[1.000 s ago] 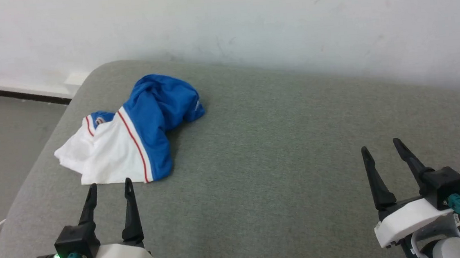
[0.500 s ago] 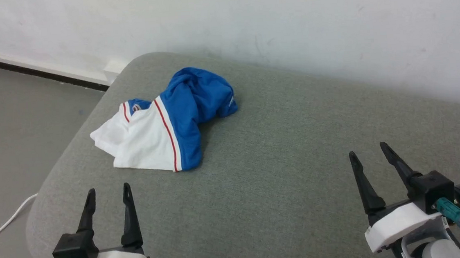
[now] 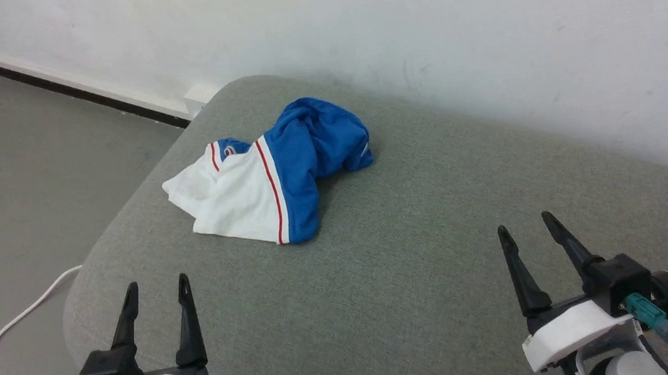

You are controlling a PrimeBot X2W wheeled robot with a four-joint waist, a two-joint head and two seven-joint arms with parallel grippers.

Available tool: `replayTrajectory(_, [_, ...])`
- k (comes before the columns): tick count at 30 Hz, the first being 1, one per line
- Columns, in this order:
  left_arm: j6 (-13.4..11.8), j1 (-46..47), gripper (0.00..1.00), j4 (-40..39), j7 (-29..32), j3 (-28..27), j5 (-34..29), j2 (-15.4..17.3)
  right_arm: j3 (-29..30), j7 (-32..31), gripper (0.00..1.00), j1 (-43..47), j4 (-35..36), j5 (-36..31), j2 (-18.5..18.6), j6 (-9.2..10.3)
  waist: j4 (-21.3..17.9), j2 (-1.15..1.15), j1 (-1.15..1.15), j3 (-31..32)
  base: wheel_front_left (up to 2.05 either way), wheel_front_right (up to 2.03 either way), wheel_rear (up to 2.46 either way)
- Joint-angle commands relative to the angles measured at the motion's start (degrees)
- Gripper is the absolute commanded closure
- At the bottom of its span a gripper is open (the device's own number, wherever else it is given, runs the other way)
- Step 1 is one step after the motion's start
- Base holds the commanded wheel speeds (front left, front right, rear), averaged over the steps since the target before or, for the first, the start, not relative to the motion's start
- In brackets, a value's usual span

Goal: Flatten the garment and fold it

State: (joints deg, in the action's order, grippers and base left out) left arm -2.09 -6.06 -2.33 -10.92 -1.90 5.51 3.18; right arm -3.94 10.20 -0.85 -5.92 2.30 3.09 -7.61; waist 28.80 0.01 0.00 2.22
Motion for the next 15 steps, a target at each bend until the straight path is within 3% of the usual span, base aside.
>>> replayTrajectory(1, [-0.1, -1.1, 0.00, 0.2, -0.5, -0.2, 0.1, -0.2, 0.0, 0.5, 0.00, -0.3, -0.2, 0.3, -0.2, 0.09, 0.4, -0.01, 0.00, 0.0, 0.00, 0.00, 0.00])
replayTrajectory(15, [-0.5, -1.6, 0.00, 0.3, -2.2, -0.2, 1.4, -0.3, 0.0, 1.7, 0.00, -0.7, -0.4, -0.3, -0.2, 0.10, 3.4, -0.01, 0.00, -0.4, 0.00, 0.00, 0.00])
